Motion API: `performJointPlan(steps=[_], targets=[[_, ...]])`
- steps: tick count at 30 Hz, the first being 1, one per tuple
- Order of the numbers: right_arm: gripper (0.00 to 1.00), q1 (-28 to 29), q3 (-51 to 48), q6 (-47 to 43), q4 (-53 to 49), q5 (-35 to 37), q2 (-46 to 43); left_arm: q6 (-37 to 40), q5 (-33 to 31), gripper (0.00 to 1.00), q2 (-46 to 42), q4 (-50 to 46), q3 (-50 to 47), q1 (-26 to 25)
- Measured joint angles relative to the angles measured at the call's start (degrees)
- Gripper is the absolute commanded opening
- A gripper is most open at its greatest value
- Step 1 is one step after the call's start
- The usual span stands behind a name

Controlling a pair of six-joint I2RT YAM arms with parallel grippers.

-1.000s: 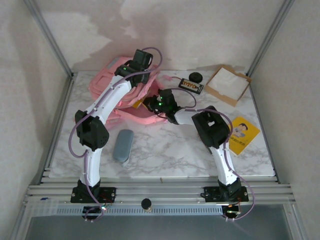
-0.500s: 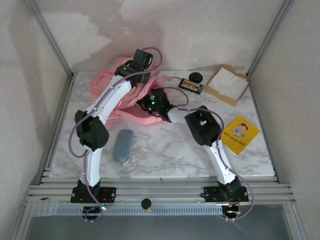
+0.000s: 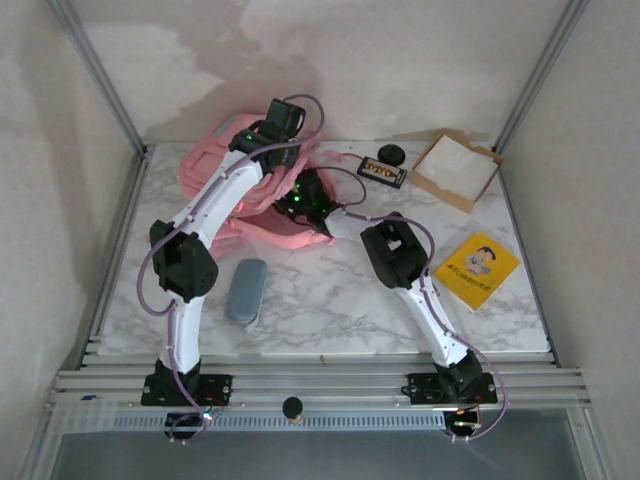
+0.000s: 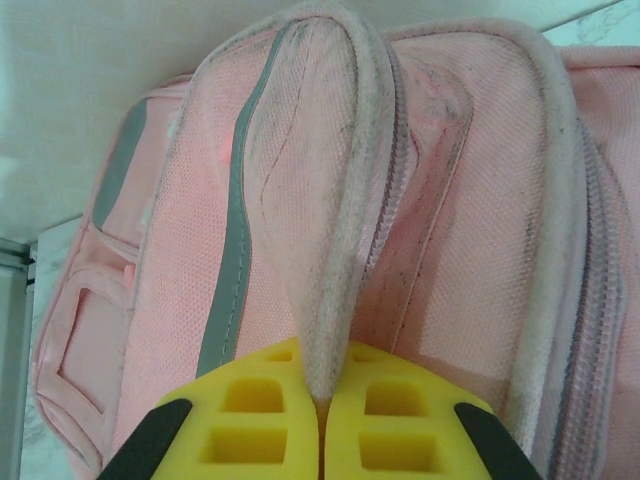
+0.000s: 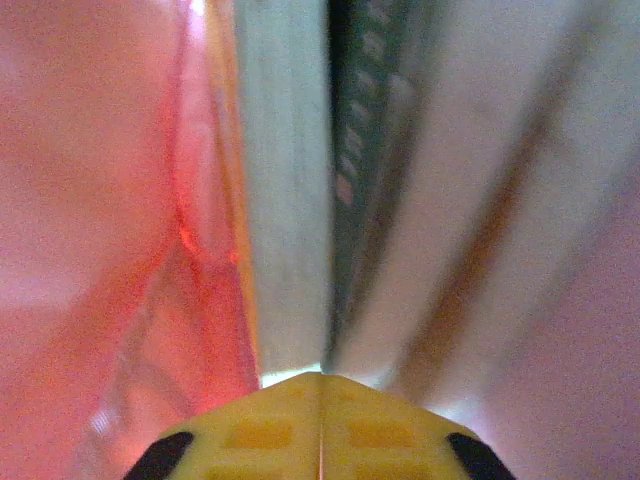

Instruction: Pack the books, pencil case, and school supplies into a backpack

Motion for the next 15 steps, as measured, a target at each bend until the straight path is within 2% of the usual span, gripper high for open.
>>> performJointPlan(steps=[7, 10, 15], targets=[[0.25, -2.08, -25.27, -5.73, 0.55, 4.87, -21.62, -4.52, 2.84, 0.00, -0.28, -0.52, -0.66, 0.22], [0.29, -5.11, -31.89, -9.27, 0.42, 7.48, -31.21, -7.58, 4.48, 0.06, -2.32, 1.42, -5.11, 0.31], [0.37, -12.11, -43.39, -14.51, -1.77, 12.61, -47.34, -13.70, 8.31, 0.15, -7.82, 9.64, -19.32, -0.09]])
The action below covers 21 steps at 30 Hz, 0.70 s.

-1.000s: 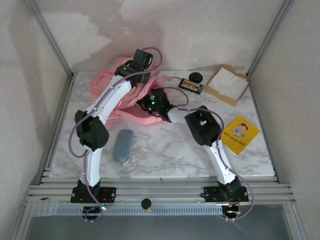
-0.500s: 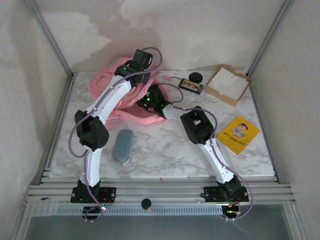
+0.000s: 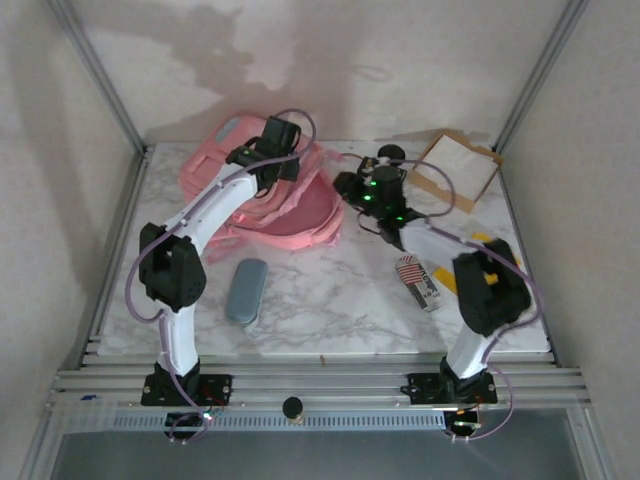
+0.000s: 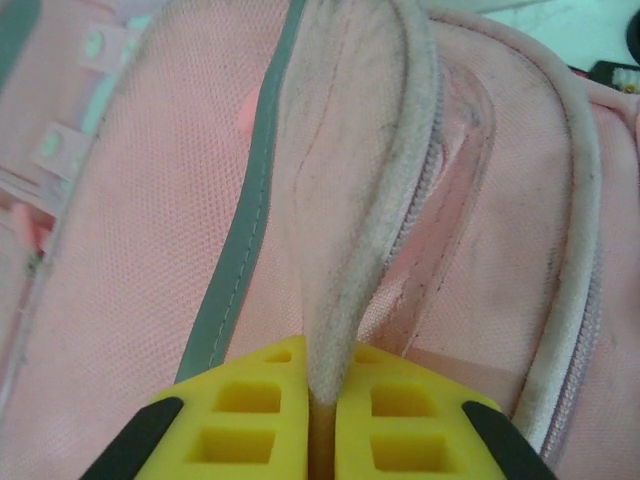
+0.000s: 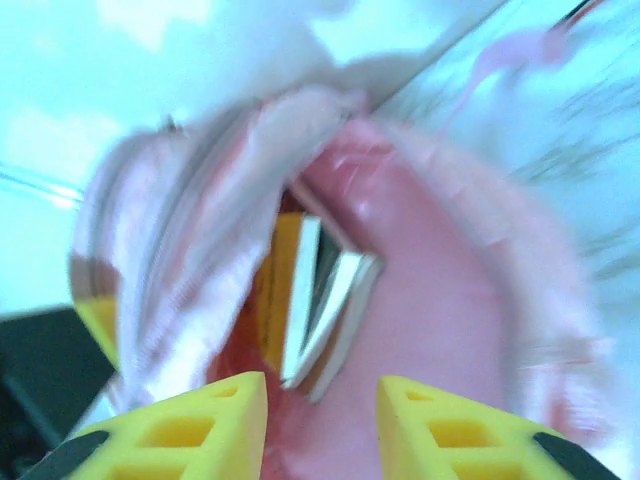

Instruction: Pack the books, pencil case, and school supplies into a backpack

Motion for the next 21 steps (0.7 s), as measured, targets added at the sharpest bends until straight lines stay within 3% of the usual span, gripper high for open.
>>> performJointPlan(steps=[6, 11, 17, 21], targets=[[0.47, -8.28, -7.45, -6.19, -9.38, 3.85, -15.41, -7.28, 5.18, 0.41, -4.28, 10.49, -15.72, -2.23], [0.59, -19.91, -11.43, -9.88, -18.86, 4.96, -25.31, -11.85, 8.79, 0.59, -7.96, 16.68, -26.40, -4.74], [0.76, -36.72, -17.31, -12.31, -28.65, 4.26, -34.36, -17.29, 10.75, 0.65, -12.90, 23.41, -33.68, -10.86], [0.83, -47.30, -21.75, -12.68, -32.15, 1.20, -35.60, -20.83, 11.93, 0.68, -13.75, 28.50, -34.49, -15.80]])
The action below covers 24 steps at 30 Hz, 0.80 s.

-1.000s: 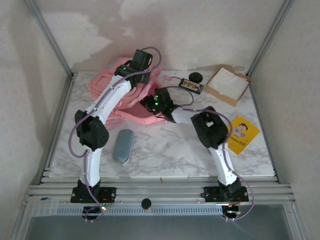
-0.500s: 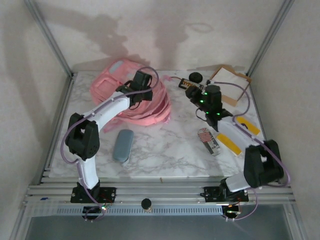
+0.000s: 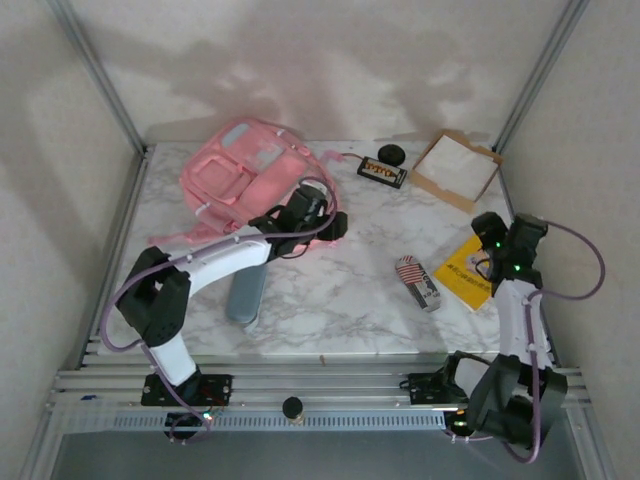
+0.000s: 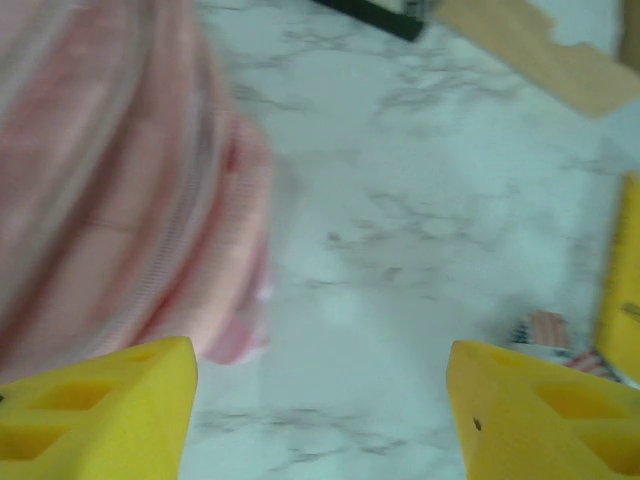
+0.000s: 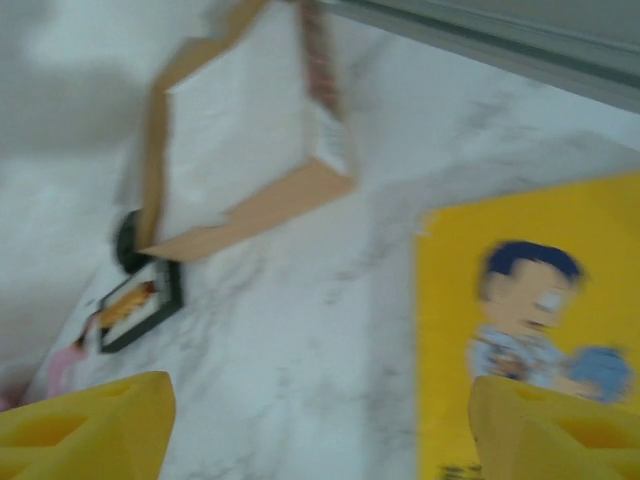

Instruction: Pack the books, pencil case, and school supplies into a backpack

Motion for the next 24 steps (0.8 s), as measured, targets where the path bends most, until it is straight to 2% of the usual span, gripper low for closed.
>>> performJointPlan(steps=[4, 10, 18, 24], targets=[[0.90, -5.44, -4.09, -0.15, -1.36, -2.01, 2.16, -2.64, 0.74, 0.69, 0.04, 3.19, 0.00, -3.41], [0.97, -8.55, -7.15, -0.26, -1.25, -4.31, 8.48, -6.03, 1.16, 0.71, 0.87, 7.32, 0.00, -5.64], [0.99, -9.11, -6.97, -1.05, 1.38, -4.04, 13.75, -8.98, 1.62, 0.72, 2.75, 9.81, 0.00, -6.38], [0.99, -7.58, -2.84, -2.45, 3.82, -4.44, 19.56, -10.95, 1.64, 0.74, 4.22, 10.45, 0.04, -6.38]])
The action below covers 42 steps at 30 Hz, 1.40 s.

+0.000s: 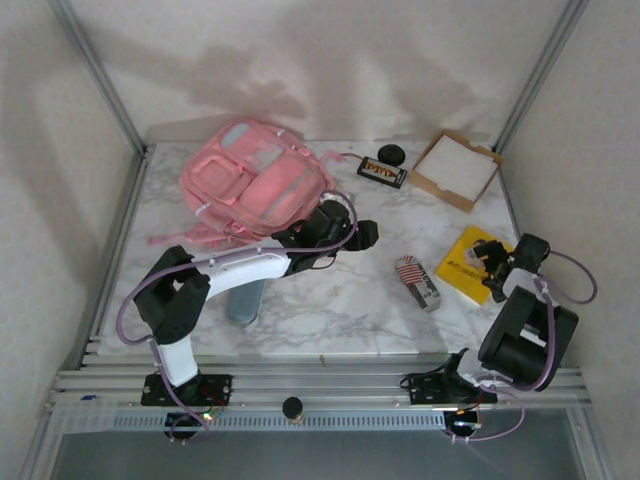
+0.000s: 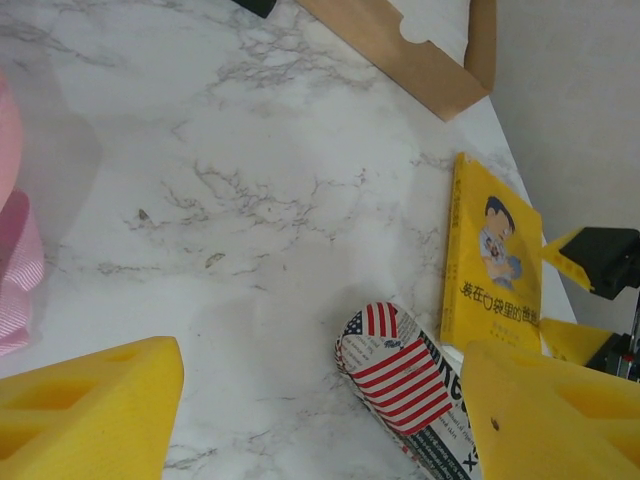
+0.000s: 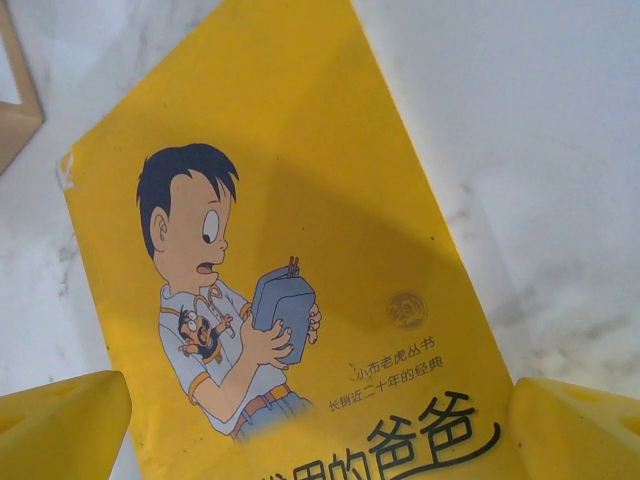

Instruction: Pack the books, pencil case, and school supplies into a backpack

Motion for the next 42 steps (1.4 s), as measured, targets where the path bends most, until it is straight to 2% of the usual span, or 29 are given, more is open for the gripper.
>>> performJointPlan(steps=[6, 11, 14, 17, 21, 24, 31, 42], targets=[[0.99, 6.60, 5.84, -2.25, 2.40, 0.07, 7.23, -2.03, 0.13, 0.75, 0.74, 1.29, 1.09, 0.00], [0.99, 11.54, 12.07, -5.95, -0.20, 0.07, 11.34, -3.50, 0.15, 0.76, 2.05, 1.97, 3.91, -0.07], [0.99, 10.60, 12.41, -7.30, -2.14, 0.17, 9.44, -4.35, 0.15, 0.77, 4.96, 2.05, 7.65, -0.59], [0.99, 6.69, 12.63, -8.04, -3.04, -0.76, 8.59, -5.33, 0.17, 0.78, 9.75, 2.10, 13.00, -1.49], [0.98, 4.07, 14.58, -9.44, -4.35, -3.58, 12.26, -6.82, 1.11, 0.78, 18.10, 1.77, 22.21, -2.49], [0.96, 4.39, 14.93, -10.25, -4.50, -6.84, 15.23, -8.35, 2.95, 0.78, 23.67, 2.14, 27.34, -2.91], [0.90, 4.55, 15.32, -11.78, -4.72, -8.83, 16.52, -10.67, 6.95, 0.79, 33.86, 1.16, 35.98, -3.28], [0.84, 10.40, 19.89, -14.25, -5.75, -11.58, 20.41, -11.06, 9.01, 0.81, 37.33, -1.44, 38.73, -2.84]])
